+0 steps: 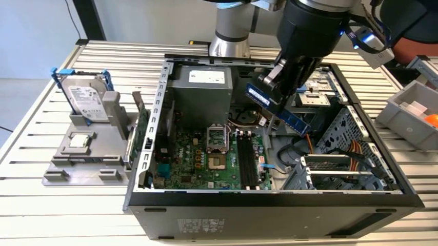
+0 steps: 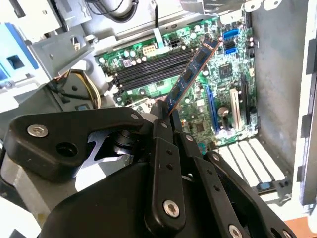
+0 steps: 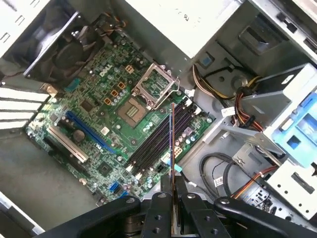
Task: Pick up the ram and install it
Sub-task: 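Insert the ram into the slot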
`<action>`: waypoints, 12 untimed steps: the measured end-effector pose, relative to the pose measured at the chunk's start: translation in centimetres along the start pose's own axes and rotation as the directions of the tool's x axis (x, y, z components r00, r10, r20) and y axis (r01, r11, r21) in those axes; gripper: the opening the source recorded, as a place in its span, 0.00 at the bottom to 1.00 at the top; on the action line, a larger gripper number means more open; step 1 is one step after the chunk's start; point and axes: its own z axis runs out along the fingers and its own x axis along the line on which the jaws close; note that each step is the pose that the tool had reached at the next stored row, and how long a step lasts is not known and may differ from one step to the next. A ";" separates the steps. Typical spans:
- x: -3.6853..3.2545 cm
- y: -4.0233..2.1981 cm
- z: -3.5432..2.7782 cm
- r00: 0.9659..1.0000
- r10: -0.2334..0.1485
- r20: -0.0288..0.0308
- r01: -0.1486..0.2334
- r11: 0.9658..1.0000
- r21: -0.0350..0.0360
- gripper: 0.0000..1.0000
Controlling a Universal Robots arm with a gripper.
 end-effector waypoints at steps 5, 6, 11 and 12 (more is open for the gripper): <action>0.00 0.00 0.02 0.997 0.078 0.002 -0.078 0.997 -0.001 0.00; 0.00 0.00 0.03 0.996 0.093 0.002 -0.093 0.996 -0.001 0.00; 0.00 0.00 0.04 0.986 0.169 0.003 -0.169 0.986 -0.003 0.00; 0.00 0.00 0.05 0.983 0.183 0.004 -0.183 0.983 -0.003 0.00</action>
